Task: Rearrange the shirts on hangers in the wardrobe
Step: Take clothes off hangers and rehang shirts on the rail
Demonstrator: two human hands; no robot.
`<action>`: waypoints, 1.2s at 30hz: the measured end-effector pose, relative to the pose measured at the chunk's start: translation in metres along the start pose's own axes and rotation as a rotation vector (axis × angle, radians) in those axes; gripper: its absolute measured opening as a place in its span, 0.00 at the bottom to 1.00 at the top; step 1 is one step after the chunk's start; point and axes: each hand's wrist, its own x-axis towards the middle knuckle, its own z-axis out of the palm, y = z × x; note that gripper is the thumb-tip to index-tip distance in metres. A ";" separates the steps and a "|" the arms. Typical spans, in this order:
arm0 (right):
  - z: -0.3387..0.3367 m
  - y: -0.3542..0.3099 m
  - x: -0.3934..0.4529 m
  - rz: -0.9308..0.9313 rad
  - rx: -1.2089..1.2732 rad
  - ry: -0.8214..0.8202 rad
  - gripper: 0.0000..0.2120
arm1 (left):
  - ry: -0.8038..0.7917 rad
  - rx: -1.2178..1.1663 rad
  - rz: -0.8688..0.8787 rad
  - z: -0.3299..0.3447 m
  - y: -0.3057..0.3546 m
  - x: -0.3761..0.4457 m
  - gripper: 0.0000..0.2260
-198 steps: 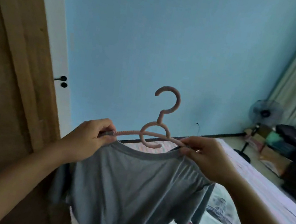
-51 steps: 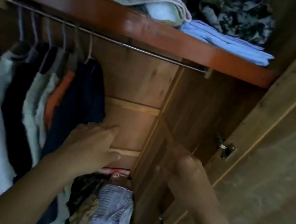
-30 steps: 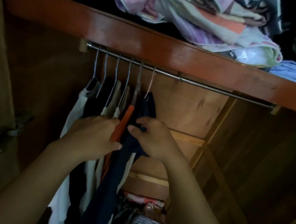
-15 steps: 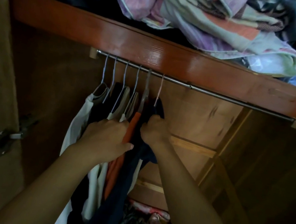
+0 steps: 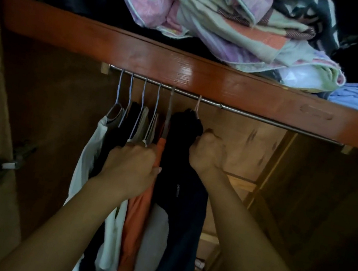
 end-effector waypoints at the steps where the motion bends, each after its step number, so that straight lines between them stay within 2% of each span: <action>1: -0.006 0.004 -0.002 -0.007 0.014 0.012 0.21 | -0.004 -0.013 0.007 0.000 0.002 0.000 0.20; 3: -0.016 0.015 -0.008 -0.016 0.030 0.021 0.20 | -0.020 -0.026 0.014 0.001 0.007 0.000 0.21; 6: -0.028 0.035 -0.016 -0.010 -0.003 0.010 0.07 | -0.043 -0.027 -0.003 0.004 0.018 0.002 0.18; 12: -0.047 0.083 -0.043 0.031 -0.041 0.001 0.06 | -0.075 -0.168 0.028 0.026 0.046 0.017 0.22; 17: -0.061 0.122 -0.072 0.031 -0.046 0.040 0.05 | -0.120 -0.290 0.010 0.054 0.067 0.027 0.35; 24: -0.086 0.172 -0.102 0.028 0.002 0.037 0.09 | -0.078 -0.328 0.080 0.083 0.103 0.044 0.39; 30: -0.114 0.204 -0.127 -0.023 0.061 0.070 0.08 | -0.124 -0.360 0.107 0.099 0.124 0.057 0.27; 32: -0.124 0.205 -0.136 -0.018 0.093 0.101 0.12 | -0.087 -0.409 0.141 0.104 0.134 0.059 0.24; 34: -0.132 0.205 -0.148 0.014 0.088 0.148 0.13 | -0.008 -0.395 0.192 0.103 0.143 0.064 0.16; 36: -0.140 0.205 -0.162 0.073 0.072 0.193 0.10 | 0.044 -0.411 0.285 0.100 0.150 0.069 0.08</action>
